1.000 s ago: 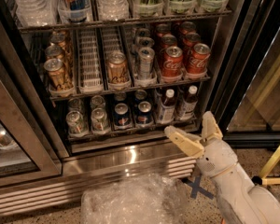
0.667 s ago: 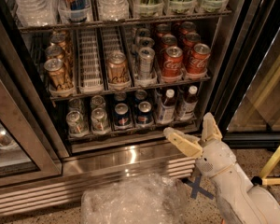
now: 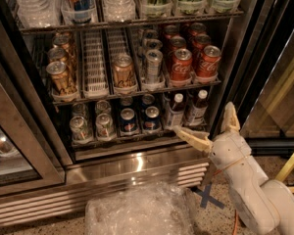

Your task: Pick coke can from middle shelf of fridge

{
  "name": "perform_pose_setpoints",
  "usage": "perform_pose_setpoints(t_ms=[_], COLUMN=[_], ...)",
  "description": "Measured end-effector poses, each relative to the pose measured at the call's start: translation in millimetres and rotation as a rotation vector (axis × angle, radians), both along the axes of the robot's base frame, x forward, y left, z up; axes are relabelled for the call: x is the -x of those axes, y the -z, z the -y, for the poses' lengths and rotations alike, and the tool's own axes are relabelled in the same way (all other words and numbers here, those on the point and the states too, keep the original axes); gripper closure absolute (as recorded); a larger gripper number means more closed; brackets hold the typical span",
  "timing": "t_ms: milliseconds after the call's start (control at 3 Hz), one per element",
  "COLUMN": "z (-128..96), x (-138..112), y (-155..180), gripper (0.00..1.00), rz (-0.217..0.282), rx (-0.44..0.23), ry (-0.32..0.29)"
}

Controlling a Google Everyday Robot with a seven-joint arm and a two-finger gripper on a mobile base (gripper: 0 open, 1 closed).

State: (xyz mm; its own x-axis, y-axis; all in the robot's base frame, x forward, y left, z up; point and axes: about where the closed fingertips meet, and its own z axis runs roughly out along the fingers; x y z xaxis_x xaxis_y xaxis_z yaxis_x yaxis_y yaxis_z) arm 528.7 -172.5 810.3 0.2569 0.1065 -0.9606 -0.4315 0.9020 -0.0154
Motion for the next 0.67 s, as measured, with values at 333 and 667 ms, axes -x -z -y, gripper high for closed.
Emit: perform_pose_setpoints(t_ms=[333,667], z=[6.5,11.4], x=[-20.3,-23.0], y=[-5.2,-1.8], gripper=[0.00,0.00], rz=[0.085,0.108], rx=[0.119,0.143], ry=[0.089,0.128])
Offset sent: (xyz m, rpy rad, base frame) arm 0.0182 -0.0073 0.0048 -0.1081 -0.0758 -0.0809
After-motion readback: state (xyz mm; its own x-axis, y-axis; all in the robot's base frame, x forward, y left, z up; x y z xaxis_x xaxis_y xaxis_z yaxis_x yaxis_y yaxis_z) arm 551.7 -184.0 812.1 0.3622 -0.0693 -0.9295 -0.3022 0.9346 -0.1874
